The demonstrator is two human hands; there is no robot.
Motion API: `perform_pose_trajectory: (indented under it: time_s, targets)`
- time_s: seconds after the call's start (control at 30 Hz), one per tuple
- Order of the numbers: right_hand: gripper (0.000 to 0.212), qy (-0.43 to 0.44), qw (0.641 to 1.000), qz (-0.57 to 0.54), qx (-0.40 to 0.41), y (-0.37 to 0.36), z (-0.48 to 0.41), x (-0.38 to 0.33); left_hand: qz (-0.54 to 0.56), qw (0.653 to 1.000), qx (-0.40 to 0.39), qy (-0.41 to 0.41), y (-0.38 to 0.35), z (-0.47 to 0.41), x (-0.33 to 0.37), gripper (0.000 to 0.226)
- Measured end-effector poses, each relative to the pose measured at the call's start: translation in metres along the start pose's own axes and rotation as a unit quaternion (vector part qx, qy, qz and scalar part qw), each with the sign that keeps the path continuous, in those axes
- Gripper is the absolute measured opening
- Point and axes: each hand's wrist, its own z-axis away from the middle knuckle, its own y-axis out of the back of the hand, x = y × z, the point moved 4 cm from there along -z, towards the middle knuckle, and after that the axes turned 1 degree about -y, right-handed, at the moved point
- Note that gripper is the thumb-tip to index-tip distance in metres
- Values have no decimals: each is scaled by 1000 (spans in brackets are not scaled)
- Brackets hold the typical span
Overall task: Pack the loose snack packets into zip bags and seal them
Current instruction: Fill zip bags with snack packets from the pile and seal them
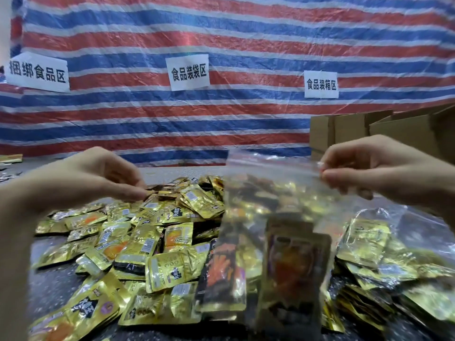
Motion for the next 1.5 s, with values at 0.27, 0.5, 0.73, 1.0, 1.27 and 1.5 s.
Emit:
perform_pose_trajectory:
  time_s: [0.27, 0.5, 0.73, 1.0, 1.27, 1.5]
  targets:
    - [5, -218, 919, 27, 327, 76, -9, 108, -11, 1000, 13, -24, -11, -13, 13, 59]
    - [54, -402, 851, 219, 258, 7, 9, 150, -57, 995, -24, -80, -49, -15, 65, 31]
    - [53, -198, 870, 260, 369, -59, -17, 79, -82, 989, 13, -124, -78, -20, 97, 19]
    - [11, 18, 950, -53, 306, -145, -21, 60, -111, 976, 160, -97, -97, 29, 48, 6]
    - [33, 21, 964, -73, 255, -168, -10, 88, -253, 901, 323, 141, -52, 127, -78, 14]
    - [26, 30, 961, -90, 259, -166, -7, 89, -447, 743, 192, 459, -8, 186, -165, 25]
